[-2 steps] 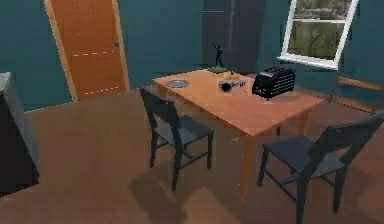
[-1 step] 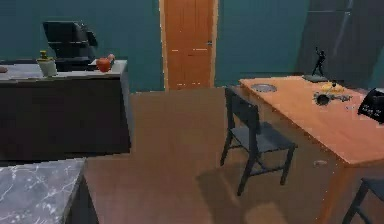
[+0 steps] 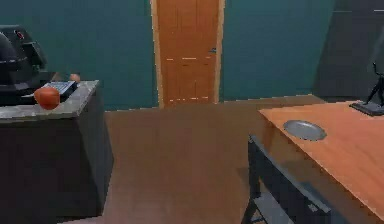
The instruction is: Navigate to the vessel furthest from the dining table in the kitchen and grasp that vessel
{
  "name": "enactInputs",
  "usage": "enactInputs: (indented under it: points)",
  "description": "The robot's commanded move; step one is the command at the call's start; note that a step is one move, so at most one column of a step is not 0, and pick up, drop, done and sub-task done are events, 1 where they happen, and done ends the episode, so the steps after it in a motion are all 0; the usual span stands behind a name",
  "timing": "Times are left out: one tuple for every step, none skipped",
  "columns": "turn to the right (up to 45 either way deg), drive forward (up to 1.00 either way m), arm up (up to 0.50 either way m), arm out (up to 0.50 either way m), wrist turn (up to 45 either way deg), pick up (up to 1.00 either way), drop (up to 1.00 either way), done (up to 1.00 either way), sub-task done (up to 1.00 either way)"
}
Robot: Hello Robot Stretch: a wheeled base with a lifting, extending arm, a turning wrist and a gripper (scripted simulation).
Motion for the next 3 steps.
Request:
enactInputs:
  points:
    - [-45.0,0.00,0.00,0.00,0.0,0.00,0.00,0.00,0.00]
    - [-12.0,0.00,0.00,0.00,0.0,0.00,0.00,0.00,0.00]
    - [0.0,0.40,0.00,0.00,0.0,0.00,0.00,0.00,0.00]
